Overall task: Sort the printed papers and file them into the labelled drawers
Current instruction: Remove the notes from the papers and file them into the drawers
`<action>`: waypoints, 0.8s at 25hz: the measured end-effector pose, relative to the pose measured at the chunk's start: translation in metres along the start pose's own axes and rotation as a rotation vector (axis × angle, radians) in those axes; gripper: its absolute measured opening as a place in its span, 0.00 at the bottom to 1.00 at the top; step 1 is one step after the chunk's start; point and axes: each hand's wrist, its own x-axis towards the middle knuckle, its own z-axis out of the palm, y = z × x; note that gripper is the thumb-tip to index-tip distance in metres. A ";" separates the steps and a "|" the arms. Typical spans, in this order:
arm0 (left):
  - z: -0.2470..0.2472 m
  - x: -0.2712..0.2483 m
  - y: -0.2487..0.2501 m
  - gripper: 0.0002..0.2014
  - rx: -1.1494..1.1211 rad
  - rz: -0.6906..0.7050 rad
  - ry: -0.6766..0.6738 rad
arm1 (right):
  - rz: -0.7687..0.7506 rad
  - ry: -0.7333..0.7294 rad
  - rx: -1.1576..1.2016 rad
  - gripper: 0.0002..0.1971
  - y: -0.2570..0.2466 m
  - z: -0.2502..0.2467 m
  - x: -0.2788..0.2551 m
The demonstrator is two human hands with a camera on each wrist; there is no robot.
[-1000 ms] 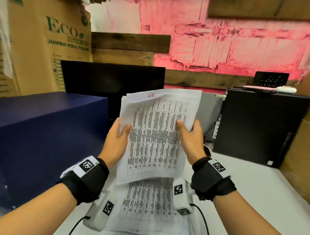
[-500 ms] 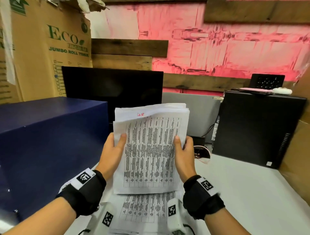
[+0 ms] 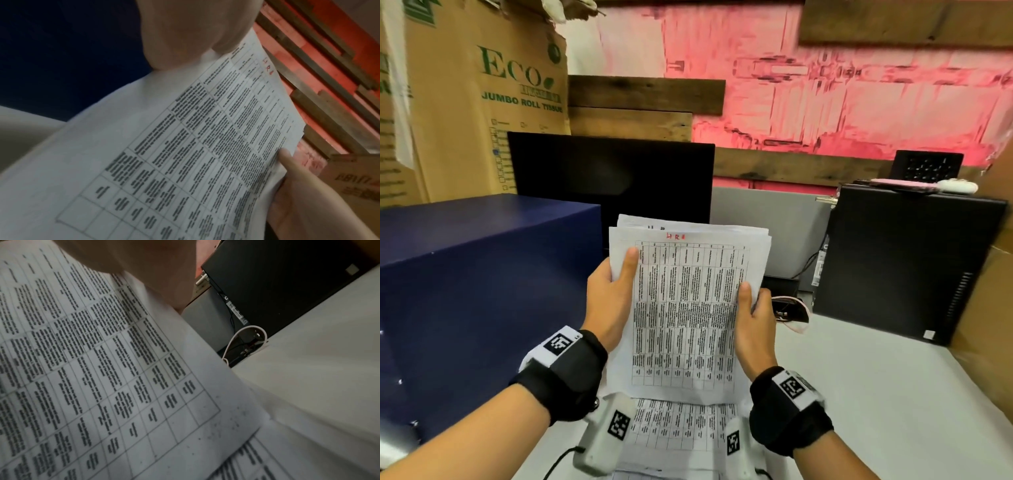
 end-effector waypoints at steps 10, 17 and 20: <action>-0.036 -0.032 -0.005 0.19 0.052 -0.056 0.067 | -0.148 0.025 0.058 0.09 -0.025 0.031 -0.012; -0.102 -0.040 0.055 0.06 0.236 0.257 0.270 | -0.217 -0.123 0.202 0.07 -0.055 0.088 -0.034; -0.129 -0.052 0.077 0.02 0.360 0.398 0.334 | -0.234 -0.170 0.220 0.07 -0.068 0.114 -0.050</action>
